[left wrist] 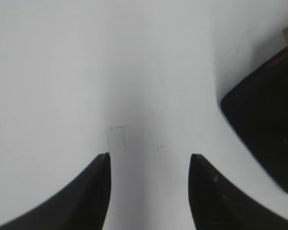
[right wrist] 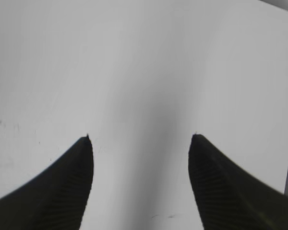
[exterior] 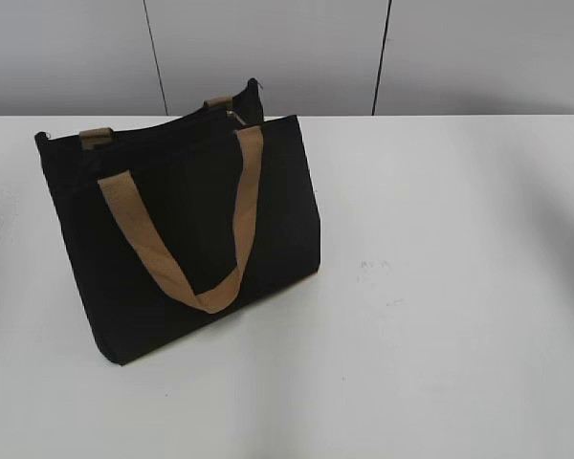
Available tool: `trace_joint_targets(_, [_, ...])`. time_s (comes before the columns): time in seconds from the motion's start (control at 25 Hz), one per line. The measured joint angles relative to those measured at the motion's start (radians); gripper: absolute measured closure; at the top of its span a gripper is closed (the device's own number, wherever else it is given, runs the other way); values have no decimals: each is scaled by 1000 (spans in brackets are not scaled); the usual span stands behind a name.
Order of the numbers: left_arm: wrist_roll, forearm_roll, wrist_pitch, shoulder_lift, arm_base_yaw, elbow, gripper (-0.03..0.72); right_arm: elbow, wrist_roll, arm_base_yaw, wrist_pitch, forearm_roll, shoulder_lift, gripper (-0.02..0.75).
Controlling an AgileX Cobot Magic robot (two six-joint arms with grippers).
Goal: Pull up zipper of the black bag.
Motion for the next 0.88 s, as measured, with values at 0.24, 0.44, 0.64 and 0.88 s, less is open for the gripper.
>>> trace_joint_targets(0.24, [-39,0,116,58,0,-113,295,0,-28,-38,100,-13,-58,253])
trace_joint_targets(0.44, [-37,-6,190,57,0,-118,295,0,-34,-39,179,15,-94,253])
trace_joint_targets(0.64, [-3,-51,204,-10,0,-74,295,39,-30,-39,185,65,-141,253])
trace_joint_targets(0.88, [19,-79,187,-214,-1,117,295,314,-29,-39,183,93,-334,254])
